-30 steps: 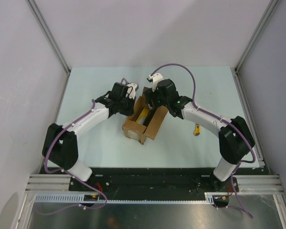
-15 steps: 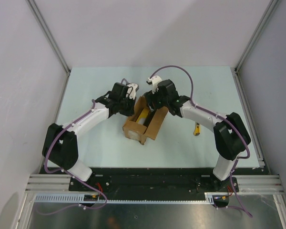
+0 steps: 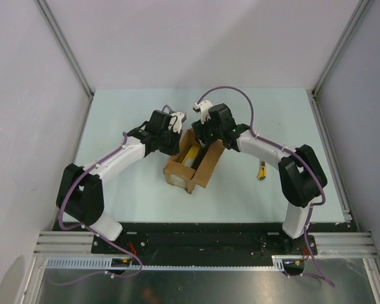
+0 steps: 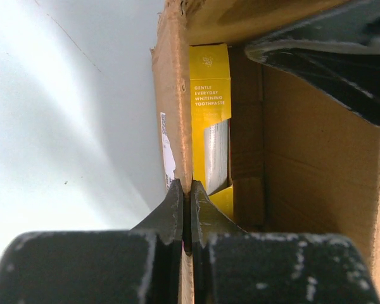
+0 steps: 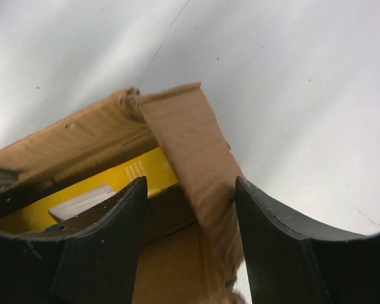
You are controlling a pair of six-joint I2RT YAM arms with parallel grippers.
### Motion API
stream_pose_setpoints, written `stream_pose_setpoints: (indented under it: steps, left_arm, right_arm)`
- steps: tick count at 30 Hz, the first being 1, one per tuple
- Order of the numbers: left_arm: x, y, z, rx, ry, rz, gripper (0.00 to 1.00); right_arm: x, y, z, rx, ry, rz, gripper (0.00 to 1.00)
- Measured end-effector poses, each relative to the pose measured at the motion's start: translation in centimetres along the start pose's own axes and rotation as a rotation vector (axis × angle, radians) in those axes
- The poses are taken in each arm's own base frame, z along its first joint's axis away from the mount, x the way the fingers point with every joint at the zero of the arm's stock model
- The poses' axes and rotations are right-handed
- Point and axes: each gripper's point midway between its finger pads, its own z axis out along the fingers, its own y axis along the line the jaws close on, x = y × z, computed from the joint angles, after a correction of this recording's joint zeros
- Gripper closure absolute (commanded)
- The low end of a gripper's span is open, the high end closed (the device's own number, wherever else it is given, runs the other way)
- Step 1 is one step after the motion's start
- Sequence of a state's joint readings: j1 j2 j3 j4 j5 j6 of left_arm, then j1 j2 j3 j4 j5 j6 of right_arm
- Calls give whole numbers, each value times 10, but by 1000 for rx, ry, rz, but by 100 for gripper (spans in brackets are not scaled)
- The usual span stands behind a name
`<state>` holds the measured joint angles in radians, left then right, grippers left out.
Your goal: Unpack the express box
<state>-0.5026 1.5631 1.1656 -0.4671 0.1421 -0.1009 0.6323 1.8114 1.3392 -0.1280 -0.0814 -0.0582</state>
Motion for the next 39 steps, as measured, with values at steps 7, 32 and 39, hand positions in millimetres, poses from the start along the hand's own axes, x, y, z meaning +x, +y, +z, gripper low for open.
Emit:
stream_pose_setpoints:
  steps: [7, 32, 39]
  left_arm:
    - [3, -8, 0, 24, 12, 16, 88]
    - [-73, 31, -73, -278, -293, -81, 0]
    - [-55, 52, -71, -371, -237, -176, 0]
  right_arm:
    - [17, 0, 19, -32, 88, -13, 61]
    - [22, 4, -21, 415, 104, 201, 100]
    - [46, 18, -32, 541, 127, 367, 99]
